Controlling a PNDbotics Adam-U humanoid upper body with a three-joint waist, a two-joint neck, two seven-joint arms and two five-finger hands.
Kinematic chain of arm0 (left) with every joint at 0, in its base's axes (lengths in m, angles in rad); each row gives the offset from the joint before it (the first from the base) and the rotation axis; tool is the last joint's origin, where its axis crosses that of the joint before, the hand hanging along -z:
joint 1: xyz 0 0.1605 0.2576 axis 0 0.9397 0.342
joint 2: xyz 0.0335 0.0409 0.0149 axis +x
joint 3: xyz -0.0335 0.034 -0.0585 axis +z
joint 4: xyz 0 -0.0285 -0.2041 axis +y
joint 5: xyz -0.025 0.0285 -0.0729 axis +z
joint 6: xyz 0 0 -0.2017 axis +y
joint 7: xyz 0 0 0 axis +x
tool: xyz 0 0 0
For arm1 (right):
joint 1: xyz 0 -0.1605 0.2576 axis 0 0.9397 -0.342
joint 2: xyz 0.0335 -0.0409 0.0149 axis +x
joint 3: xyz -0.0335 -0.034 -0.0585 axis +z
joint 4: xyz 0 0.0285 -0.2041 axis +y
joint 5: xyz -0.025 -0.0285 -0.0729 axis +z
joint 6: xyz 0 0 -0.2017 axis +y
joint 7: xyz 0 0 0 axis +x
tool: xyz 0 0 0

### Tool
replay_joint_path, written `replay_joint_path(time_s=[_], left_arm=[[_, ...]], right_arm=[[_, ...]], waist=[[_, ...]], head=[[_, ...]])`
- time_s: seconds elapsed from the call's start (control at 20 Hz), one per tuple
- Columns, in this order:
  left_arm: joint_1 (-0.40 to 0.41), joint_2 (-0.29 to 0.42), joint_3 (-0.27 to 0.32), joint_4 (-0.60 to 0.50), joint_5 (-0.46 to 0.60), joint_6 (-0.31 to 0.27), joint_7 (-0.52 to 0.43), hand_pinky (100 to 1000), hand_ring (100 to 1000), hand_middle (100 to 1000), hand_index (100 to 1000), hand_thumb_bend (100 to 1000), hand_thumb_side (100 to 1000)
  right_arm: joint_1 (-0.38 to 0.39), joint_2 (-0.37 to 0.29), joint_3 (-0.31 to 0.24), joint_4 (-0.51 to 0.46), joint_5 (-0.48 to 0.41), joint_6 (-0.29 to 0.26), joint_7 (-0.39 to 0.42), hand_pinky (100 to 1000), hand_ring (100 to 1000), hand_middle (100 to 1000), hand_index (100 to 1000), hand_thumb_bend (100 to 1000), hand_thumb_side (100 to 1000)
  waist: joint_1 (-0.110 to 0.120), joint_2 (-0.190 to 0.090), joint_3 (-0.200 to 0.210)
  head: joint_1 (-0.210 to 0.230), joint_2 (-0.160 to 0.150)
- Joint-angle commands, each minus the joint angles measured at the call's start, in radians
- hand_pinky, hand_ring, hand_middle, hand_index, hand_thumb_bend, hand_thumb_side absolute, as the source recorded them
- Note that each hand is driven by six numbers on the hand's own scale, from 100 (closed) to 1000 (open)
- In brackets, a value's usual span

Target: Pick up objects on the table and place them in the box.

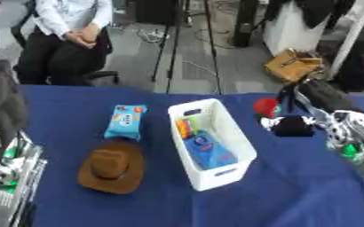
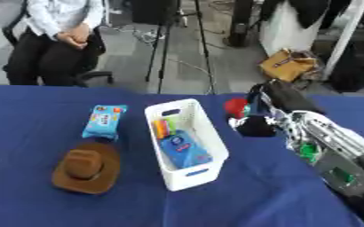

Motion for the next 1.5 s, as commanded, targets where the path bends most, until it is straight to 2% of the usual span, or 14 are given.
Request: replay_joint_path(time_s=[0.05, 0.7, 1.45, 1.5], left_arm=[[-0.009, 0.01, 0.004, -0.014, 0.004, 0.001, -0.003, 901, 942, 885, 986, 100, 1000], [-0.008, 0.006, 0.003, -0.014, 0.008, 0.001, -0.007, 902, 943, 886, 986, 100, 1000], [-0.014, -0.002, 0.003, -0.014, 0.014, 0.0, -0.011, 902, 943, 886, 986, 100, 1000], [-0.014, -0.002, 0.003, -0.014, 0.015, 0.0, -0.011, 902, 944, 886, 986, 100, 1000]], right_arm=[[-0.036, -0.01, -0.005, -0.027, 0.005, 0.006, 0.009, 846, 813, 477, 584, 309, 567], [-0.1, 0.065, -0.002, 0.007, 0.039, 0.005, 0.016, 847, 810, 474, 580, 297, 569], [-0.112, 0.172, -0.016, 0.173, 0.083, -0.038, -0.014, 846, 808, 472, 577, 292, 553], [-0.111, 0.176, -0.016, 0.179, 0.082, -0.041, -0.015, 846, 809, 472, 578, 334, 530]], waist=[[-0.001, -0.028, 0.003], [-0.008, -0.026, 0.023], [-0.008, -0.015, 0.052], [-0.008, -0.015, 0.052]], head=[[0.002, -0.005], [-0.002, -0.011], [-0.016, -0.013], [-0.016, -0.014]])
